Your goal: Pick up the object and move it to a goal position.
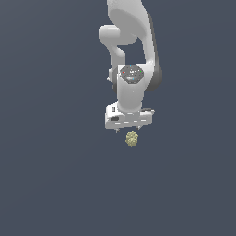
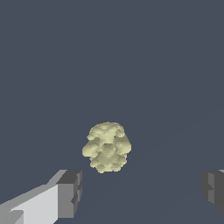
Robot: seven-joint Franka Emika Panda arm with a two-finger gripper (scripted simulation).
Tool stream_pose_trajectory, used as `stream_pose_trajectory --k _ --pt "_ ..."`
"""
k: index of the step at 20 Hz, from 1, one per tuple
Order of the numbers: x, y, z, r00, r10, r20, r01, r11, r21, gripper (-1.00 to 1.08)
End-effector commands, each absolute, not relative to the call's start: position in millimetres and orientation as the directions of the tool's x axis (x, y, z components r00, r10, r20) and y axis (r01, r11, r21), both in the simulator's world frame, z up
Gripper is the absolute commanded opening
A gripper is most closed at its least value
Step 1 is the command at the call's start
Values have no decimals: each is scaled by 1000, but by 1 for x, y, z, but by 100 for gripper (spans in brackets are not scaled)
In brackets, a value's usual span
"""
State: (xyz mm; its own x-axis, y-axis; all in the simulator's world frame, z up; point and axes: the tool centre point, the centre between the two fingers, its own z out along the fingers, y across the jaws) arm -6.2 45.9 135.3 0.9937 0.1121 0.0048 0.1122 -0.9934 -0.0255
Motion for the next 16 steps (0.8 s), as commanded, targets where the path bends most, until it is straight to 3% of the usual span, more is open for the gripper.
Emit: stream_pose_trajectory --k 1,16 --pt "-8 57 118 988 153 3 153 -988 -15 100" --pt "-11 74 83 976 216 -1 216 -976 -1 100"
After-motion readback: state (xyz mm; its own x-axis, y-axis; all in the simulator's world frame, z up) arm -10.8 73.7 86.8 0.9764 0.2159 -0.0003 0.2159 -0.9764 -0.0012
